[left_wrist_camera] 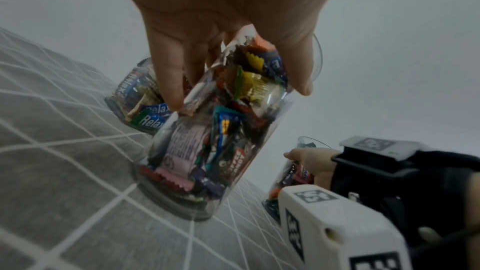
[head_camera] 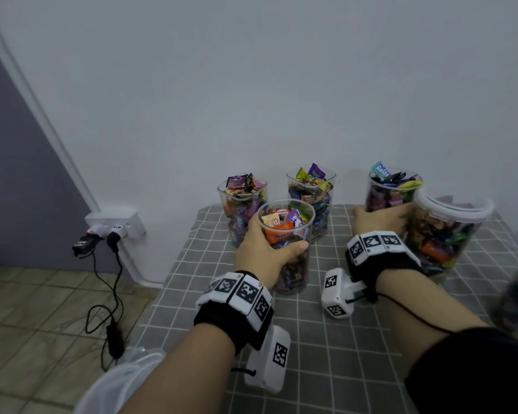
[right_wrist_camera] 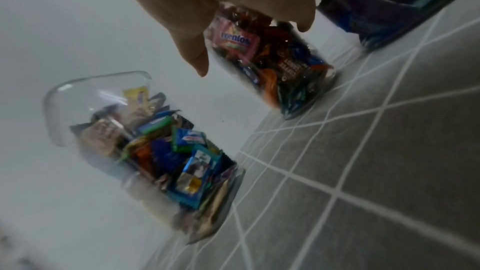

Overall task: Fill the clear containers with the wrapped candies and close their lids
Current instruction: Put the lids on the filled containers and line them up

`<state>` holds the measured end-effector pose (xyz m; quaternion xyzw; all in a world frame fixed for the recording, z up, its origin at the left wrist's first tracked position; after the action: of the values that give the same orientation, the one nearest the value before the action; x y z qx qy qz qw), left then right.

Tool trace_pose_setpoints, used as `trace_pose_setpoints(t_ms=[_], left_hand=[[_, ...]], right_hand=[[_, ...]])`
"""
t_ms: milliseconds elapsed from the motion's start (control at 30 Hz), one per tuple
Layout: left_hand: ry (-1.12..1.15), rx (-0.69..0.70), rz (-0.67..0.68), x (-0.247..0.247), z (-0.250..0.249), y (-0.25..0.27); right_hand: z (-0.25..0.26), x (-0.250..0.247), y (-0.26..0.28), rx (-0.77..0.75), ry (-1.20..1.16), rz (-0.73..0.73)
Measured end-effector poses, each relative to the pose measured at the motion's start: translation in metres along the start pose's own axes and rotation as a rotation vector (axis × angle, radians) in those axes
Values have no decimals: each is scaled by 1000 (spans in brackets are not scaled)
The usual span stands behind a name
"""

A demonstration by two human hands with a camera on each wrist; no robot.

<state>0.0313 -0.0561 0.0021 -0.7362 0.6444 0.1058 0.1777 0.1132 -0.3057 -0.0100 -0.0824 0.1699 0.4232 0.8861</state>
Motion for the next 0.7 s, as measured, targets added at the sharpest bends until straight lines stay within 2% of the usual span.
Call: trace_pose_setpoints(t_ms=[300,500,700], left_hand=[[-30,-13,2,-1,0,1],[-91,-29,3,-2,-1,-1],[-125,-43,6,-3,-5,4]], right_hand=[[8,3,-8,-83,121,18],[9,4,9,-169,169,226],[9,-17,43,-242,262,354]])
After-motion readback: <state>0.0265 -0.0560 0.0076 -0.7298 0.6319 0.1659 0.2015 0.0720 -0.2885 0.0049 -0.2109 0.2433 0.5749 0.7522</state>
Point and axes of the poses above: each hand's wrist, its own y-axis away from the middle knuckle, its own x-axis out of the palm, z = x × y, the point moved 8 cm from there along -y, towards the middle knuckle, and after that the axes turned 7 degrees about z, right-handed, at the moved point
